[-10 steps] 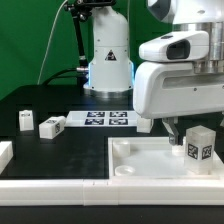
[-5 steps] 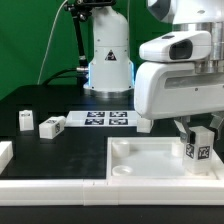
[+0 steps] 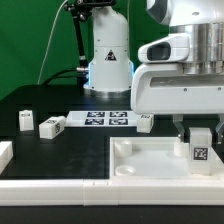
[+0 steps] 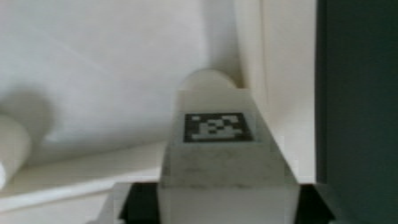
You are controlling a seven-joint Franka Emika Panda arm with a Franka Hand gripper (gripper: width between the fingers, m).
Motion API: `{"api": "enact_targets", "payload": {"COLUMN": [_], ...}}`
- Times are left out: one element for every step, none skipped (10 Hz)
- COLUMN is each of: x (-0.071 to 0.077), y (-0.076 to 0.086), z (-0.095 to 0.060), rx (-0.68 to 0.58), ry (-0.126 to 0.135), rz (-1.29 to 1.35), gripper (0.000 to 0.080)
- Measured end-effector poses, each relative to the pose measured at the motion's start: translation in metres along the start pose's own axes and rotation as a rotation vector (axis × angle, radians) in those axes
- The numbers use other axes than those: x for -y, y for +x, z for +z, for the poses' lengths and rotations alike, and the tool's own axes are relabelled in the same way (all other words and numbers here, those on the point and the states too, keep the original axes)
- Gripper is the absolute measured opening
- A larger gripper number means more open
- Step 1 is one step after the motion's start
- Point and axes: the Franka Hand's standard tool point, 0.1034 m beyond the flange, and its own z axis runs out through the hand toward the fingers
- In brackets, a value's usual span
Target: Assemble one leg
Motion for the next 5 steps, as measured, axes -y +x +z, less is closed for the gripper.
{"api": "enact_targets", "payload": {"x": [-0.0012, -0.0024, -0.0028, -0.0032, -0.0034], "y": [0.0002, 0.0007, 0.0005, 0.0003, -0.0002], "z": [0.0002, 0.0005, 0.0007, 0.0007, 0.0006], "rx": [0.001, -0.001, -0.002, -0.005, -0.006], "ry": [0.003, 0.01, 0.006, 0.001, -0.001], "rz": [0.128, 0.283, 0.409, 0.541, 0.662], "gripper": [0.0291, 0.0291, 0.0292, 0.0292, 0.0292]}}
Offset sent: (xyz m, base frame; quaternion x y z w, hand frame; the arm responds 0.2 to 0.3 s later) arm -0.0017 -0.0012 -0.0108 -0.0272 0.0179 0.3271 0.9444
